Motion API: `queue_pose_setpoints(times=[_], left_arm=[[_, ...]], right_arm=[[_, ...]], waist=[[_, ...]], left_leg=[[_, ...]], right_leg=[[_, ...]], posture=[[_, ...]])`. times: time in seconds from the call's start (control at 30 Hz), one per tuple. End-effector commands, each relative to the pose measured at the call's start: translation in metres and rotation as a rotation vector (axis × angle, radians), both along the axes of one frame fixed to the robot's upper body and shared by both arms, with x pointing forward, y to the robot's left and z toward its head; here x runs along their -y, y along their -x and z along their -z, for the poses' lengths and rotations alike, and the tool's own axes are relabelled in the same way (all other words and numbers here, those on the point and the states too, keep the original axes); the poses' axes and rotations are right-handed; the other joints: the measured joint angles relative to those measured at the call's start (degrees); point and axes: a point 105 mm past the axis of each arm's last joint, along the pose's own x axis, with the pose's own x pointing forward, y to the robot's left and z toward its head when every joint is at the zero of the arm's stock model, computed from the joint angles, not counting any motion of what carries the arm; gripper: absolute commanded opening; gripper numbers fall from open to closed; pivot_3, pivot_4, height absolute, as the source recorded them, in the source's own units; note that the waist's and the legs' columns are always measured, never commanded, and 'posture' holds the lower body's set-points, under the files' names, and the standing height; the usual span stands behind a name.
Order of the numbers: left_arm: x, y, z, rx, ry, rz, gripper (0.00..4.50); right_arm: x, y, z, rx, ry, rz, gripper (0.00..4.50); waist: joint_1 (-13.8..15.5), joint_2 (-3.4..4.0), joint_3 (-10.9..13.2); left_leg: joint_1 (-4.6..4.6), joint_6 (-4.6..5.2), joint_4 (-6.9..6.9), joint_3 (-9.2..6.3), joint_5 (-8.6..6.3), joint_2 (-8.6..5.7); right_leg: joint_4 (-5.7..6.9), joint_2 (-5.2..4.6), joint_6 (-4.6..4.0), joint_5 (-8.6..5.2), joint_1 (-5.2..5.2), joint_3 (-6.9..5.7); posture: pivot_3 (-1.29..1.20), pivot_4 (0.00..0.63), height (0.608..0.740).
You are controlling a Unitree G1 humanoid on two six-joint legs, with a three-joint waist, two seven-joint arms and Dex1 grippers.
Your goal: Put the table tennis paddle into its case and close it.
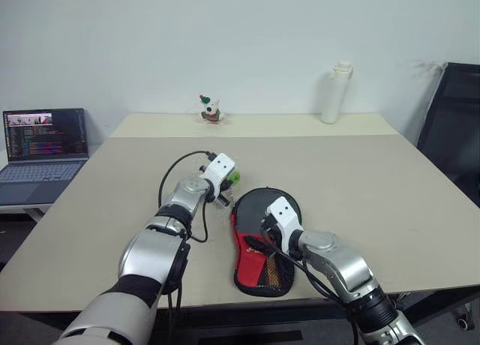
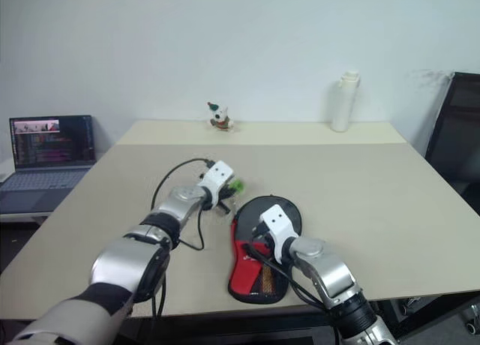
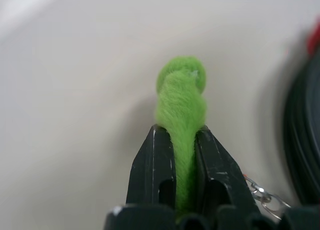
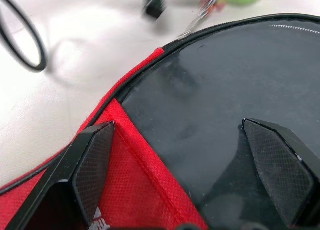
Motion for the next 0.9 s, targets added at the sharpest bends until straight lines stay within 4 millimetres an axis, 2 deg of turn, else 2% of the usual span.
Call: queue_pose_setpoints(times=[0.03,0.2,0.43,0.6,0.9], left_arm=[[0.02,-0.006,-0.025,0.097,-0.048,0.051,0.09],[0.044,-0.002,-0.02,0.104,-0.134,0.141,0.09],[0.061,0.001,-0.019,0.118,-0.164,0.181,0.08],[0.081,0.004,-0.016,0.151,-0.199,0.211,0.08],[0.143,0.019,-0.026,0.289,-0.277,0.373,0.08]], right_arm=[[-0.001,0.013,0.028,-0.112,0.044,-0.01,4.5],[-0.002,0.019,0.032,-0.13,0.039,0.0,4.5],[-0.001,0.022,0.033,-0.142,0.032,0.013,4.5],[-0.004,0.03,0.034,-0.156,0.033,-0.004,4.5],[-0.001,0.042,0.039,-0.183,0.043,0.007,4.5]], waist=[[-0.11,0.0,0.0],[-0.16,0.0,0.0],[-0.12,0.0,0.0],[0.0,0.0,0.0],[0.27,0.0,-0.01]], left_leg=[[-0.04,0.0,-0.01,0.01,-0.01,0.0],[-0.11,-0.04,-0.04,0.02,-0.07,0.0],[-0.14,-0.04,-0.03,0.01,-0.07,-0.01],[-0.2,-0.05,-0.04,-0.01,-0.07,-0.02],[-0.38,-0.05,-0.03,-0.11,-0.07,-0.03]], right_leg=[[-0.06,0.0,0.0,0.0,-0.01,0.0],[-0.16,0.01,0.01,-0.01,-0.06,0.03],[-0.18,0.0,0.02,-0.02,-0.06,-0.01],[-0.24,-0.01,0.02,-0.02,-0.05,-0.07],[-0.39,-0.09,0.04,-0.03,-0.05,-0.29]], posture=[[0.0,0.15,0.74],[0.0,0.15,0.74],[0.0,0.15,0.74],[0.0,0.15,0.74],[0.0,0.15,0.74]])
